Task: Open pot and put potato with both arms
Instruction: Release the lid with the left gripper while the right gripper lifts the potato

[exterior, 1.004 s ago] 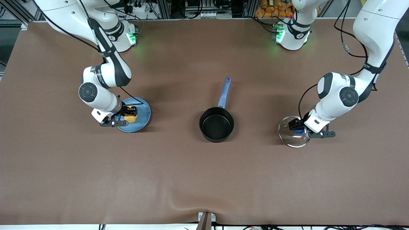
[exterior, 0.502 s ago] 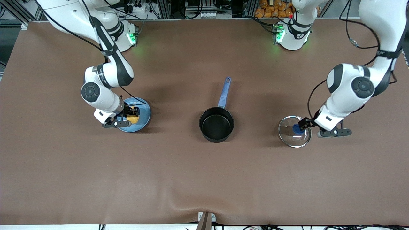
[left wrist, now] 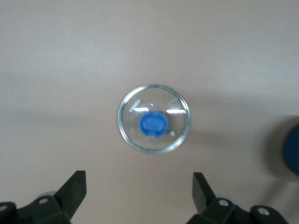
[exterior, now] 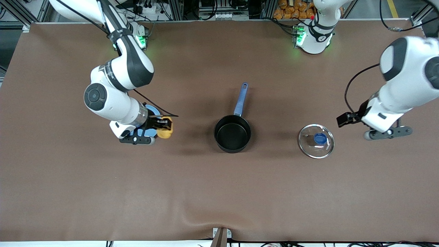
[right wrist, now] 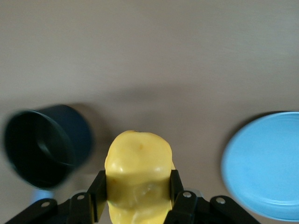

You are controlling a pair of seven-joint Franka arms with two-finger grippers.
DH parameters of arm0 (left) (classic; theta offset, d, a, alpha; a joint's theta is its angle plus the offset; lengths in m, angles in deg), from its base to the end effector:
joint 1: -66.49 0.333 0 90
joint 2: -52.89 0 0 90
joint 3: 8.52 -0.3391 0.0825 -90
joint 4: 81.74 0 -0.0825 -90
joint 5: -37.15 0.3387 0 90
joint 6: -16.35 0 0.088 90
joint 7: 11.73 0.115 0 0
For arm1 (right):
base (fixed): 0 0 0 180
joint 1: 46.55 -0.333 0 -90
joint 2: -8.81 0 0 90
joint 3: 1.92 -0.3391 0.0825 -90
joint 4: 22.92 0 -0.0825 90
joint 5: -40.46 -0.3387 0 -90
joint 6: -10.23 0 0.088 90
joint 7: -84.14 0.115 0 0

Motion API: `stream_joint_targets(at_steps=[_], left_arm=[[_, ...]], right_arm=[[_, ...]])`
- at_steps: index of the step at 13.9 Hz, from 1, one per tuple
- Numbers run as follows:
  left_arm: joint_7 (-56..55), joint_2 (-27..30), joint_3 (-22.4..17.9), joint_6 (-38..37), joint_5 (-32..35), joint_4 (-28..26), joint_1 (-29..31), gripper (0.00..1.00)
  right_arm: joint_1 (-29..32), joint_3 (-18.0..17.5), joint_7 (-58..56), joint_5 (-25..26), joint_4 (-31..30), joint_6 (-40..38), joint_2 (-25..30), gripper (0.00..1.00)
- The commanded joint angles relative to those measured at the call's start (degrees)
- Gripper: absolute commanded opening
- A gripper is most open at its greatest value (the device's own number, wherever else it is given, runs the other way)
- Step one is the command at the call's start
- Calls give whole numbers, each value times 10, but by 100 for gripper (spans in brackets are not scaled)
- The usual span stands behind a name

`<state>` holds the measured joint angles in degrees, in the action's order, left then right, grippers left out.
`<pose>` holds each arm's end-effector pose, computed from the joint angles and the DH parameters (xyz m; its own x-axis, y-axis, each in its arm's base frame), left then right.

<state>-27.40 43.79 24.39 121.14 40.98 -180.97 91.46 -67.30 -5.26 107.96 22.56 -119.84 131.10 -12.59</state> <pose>0.5568 -0.0522 0.5195 0.9919 0.1202 -0.0402 0.1208 -0.9926 0.0116 0.5721 0.2690 0.4226 0.9852 -0.1401 -0.0993 -0.1624 -0.9479 -0.2741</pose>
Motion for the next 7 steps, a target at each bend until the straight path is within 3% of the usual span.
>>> stream_joint_targets(at_steps=[1,4,7], left_arm=[[20,-10,5,-112,-29,103,11,100],[20,-9,6,-173,-53,169,29,100],[20,4,5,-194,-52,189,31,100]], right_arm=[[-44,5,98,-19,140,-17,-95,0],[-111,10,190,-12,269,-18,-188,0],[-154,12,232,-8,315,-9,-236,0]])
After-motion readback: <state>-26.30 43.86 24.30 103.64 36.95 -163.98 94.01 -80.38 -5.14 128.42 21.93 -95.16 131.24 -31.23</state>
